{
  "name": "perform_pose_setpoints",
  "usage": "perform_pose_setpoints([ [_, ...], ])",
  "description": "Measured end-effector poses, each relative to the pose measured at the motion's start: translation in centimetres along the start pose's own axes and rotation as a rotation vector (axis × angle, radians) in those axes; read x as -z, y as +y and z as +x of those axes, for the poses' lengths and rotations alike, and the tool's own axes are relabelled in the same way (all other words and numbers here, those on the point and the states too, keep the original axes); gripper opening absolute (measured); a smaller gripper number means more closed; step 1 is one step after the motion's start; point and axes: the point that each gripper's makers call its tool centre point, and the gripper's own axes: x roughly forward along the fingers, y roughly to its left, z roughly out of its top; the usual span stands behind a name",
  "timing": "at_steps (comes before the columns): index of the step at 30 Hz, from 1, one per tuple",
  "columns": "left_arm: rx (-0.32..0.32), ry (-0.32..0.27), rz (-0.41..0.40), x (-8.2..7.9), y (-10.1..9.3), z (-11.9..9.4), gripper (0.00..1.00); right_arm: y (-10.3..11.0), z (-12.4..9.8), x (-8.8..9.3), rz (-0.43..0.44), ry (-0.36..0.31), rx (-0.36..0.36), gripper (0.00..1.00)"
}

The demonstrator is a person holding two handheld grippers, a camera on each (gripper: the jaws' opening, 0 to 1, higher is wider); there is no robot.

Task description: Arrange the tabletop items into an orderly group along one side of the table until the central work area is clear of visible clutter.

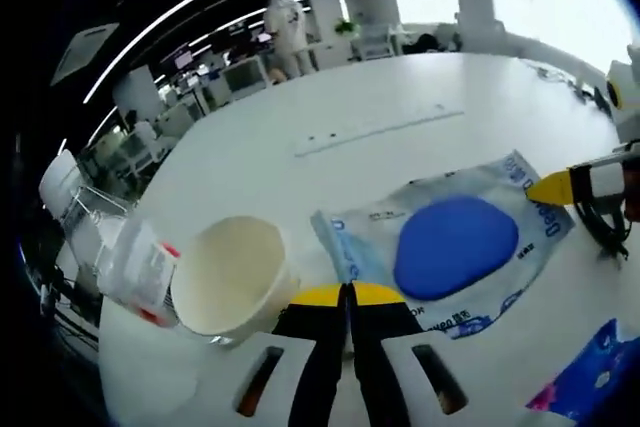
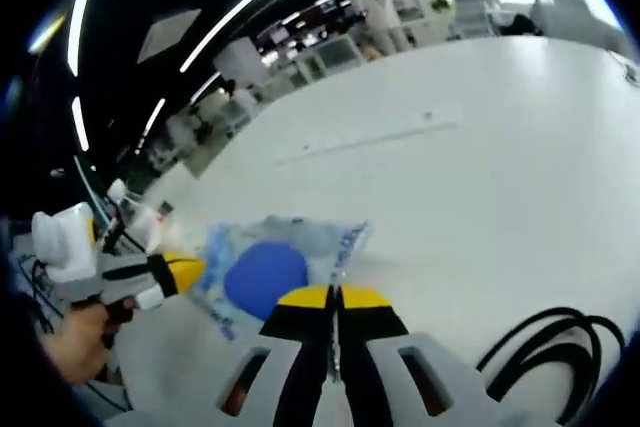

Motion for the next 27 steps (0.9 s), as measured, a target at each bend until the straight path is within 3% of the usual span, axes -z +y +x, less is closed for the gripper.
perform_pose_setpoints([
  [4,-0.009,0.007,0.018,0.3,0.2,0.3,0.00,-0.4,0.4,-0.1,-0.022,0.013,-0.002,0.00],
  [7,-0.026,0.017,0.121,0.4,0.4,0.5,0.01,-0.9,0.5,0.4,-0.062,0.034,0.012,0.00],
  [14,-0.053,0.039,0.209,1.1,0.3,1.1,0.01,-1.6,1.0,1.1,-0.107,0.062,0.018,0.00],
  [20,-0.050,0.048,0.213,1.3,0.3,0.9,0.01,-1.6,1.0,1.1,-0.086,0.059,-0.008,0.01],
  [24,-0.034,0.030,0.184,1.0,0.1,0.6,0.11,-1.5,0.8,0.8,-0.149,0.050,-0.024,0.07],
  [27,-0.046,0.027,0.185,1.0,0.1,0.3,0.15,-1.2,0.5,0.8,-0.144,0.042,-0.036,0.14],
])
